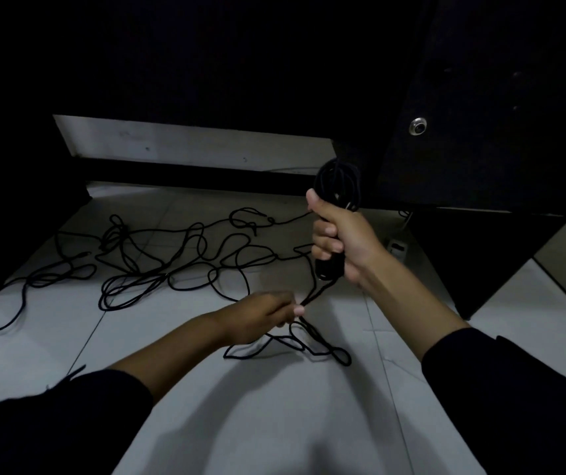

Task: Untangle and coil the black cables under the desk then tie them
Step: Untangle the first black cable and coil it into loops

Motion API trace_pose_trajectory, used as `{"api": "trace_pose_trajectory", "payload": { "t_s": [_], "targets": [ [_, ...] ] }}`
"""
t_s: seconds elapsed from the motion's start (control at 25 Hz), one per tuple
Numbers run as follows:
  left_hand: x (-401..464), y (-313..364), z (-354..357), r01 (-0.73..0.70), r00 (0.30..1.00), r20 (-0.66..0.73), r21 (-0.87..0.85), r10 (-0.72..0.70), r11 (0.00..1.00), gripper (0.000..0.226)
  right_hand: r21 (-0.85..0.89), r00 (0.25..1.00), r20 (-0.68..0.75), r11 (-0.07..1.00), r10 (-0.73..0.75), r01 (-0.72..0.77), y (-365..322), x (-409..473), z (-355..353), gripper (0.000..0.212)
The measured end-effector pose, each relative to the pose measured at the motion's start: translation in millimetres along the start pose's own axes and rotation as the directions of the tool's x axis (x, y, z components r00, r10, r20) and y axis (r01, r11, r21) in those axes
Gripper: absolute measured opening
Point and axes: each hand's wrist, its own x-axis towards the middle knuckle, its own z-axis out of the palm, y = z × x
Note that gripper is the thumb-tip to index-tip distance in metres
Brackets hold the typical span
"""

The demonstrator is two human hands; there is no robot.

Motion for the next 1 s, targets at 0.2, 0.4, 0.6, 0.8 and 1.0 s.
{"api": "trace_pose_trajectory", "payload": {
  "t_s": [0.2, 0.4, 0.6, 0.8, 1.0],
  "targets": [
    [-4, -6, -31, 0.029, 0.989, -0.143, -0.052, -0.036, 0.998, 0.02, -0.187, 0.999, 0.028, 0.982, 0.035, -0.029, -3, -4, -6, 0.024],
    [4, 26, -56, -0.129, 0.935, -0.351, -0.19, 0.055, 0.973, 0.012, -0.39, 1.0, 0.008, 0.921, -0.018, 0.02, 5, -3, -5, 0.027],
    [8, 45, -68, -0.098, 0.93, -0.359, -0.022, 0.084, 0.995, 0.012, -0.424, 0.998, -0.015, 0.904, -0.062, 0.049, 15, 2, -2, 0.018],
    [11, 57, -71, 0.138, 0.918, -0.393, 0.457, 0.06, 0.879, 0.023, -0.409, 1.0, -0.013, 0.912, 0.004, -0.009, 16, 0, 5, 0.024],
    [13, 66, -63, 0.283, 0.866, -0.5, 0.48, -0.006, 0.83, 0.028, -0.594, 0.987, -0.036, 0.797, -0.159, 0.107, 13, -3, 13, 0.012]
  ]
}}
